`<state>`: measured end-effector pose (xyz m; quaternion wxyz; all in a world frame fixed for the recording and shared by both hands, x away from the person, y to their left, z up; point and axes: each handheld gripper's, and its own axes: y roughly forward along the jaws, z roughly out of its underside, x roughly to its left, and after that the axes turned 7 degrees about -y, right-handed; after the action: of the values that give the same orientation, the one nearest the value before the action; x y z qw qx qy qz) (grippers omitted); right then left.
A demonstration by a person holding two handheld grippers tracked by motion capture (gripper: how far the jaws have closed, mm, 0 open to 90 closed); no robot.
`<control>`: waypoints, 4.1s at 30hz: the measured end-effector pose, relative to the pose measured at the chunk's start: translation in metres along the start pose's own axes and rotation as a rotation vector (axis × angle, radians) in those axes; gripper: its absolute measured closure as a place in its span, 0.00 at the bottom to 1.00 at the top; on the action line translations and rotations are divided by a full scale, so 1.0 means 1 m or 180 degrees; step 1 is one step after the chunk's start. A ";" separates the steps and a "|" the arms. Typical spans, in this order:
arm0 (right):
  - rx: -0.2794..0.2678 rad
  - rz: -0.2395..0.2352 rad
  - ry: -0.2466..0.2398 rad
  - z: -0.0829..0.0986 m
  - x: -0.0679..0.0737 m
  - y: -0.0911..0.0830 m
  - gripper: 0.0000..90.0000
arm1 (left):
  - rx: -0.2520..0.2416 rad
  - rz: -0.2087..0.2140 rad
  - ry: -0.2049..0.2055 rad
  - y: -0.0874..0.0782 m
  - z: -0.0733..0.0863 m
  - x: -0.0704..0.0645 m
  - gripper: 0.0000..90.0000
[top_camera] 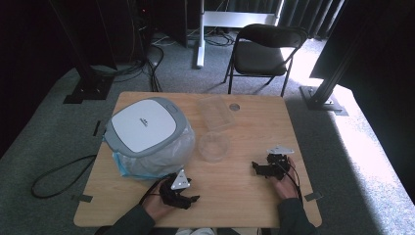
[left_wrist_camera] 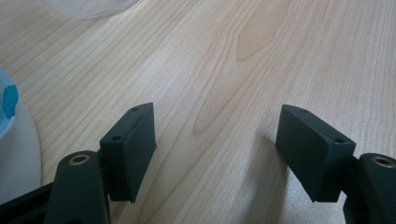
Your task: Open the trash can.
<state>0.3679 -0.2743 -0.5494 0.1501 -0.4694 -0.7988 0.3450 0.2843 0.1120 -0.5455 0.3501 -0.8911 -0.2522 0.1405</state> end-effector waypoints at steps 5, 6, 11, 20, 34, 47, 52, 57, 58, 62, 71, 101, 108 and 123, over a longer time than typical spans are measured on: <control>-0.0004 -0.0011 -0.0013 0.000 0.000 0.000 0.13 | 0.0003 0.0000 0.0000 0.000 0.000 0.000 0.32; -0.0005 -0.0020 -0.0018 -0.001 -0.001 0.001 0.13 | 0.0000 0.0000 -0.0001 0.000 0.000 0.000 0.32; -0.0005 -0.0044 -0.0041 -0.002 -0.001 0.002 0.13 | 0.0004 0.0001 0.0000 0.000 0.000 0.000 0.32; -0.0080 -0.0070 -0.0067 -0.008 -0.007 0.005 0.41 | 0.0000 0.0000 -0.0001 0.000 0.000 0.000 0.32; -0.0039 -0.0019 -0.0200 -0.026 -0.008 -0.002 0.57 | 0.0000 0.0000 -0.0002 0.000 0.000 0.000 0.32; -0.0209 -0.0103 -0.0229 -0.062 -0.005 -0.004 0.60 | -0.0001 0.0001 -0.0010 0.000 0.000 0.000 0.32; -0.0254 -0.0096 -0.0235 -0.075 -0.006 -0.002 0.60 | 0.0002 0.0002 -0.0004 0.000 0.000 0.000 0.32; -0.0319 -0.0101 -0.0230 -0.087 -0.006 -0.002 0.60 | -0.0001 0.0001 -0.0007 0.000 0.000 0.000 0.32; -0.0333 -0.0069 -0.0259 -0.090 -0.006 -0.003 0.60 | -0.0001 0.0001 -0.0007 0.000 0.000 0.000 0.32; -0.0426 -0.0075 -0.0233 -0.101 -0.004 -0.005 0.60 | 0.0000 0.0000 -0.0004 0.000 0.000 0.000 0.32; -0.0544 -0.0136 -0.0248 -0.126 -0.001 -0.005 0.63 | 0.0000 0.0002 -0.0011 0.000 0.000 0.000 0.32; -0.0882 -0.0350 -0.0317 -0.191 0.014 -0.012 0.70 | 0.0004 -0.0001 -0.0010 0.000 0.000 0.000 0.32; -0.0966 -0.0389 -0.0364 -0.210 0.025 -0.015 0.73 | 0.0004 0.0000 -0.0008 0.000 0.000 0.000 0.32; -0.1048 -0.0547 -0.0533 -0.240 0.046 -0.017 0.72 | -0.0007 0.0002 -0.0020 0.000 0.000 0.000 0.32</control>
<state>0.4678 -0.1421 -0.3694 0.0333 -0.3875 -0.8912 0.2335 0.2842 0.1116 -0.5456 0.3483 -0.8911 -0.2532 0.1431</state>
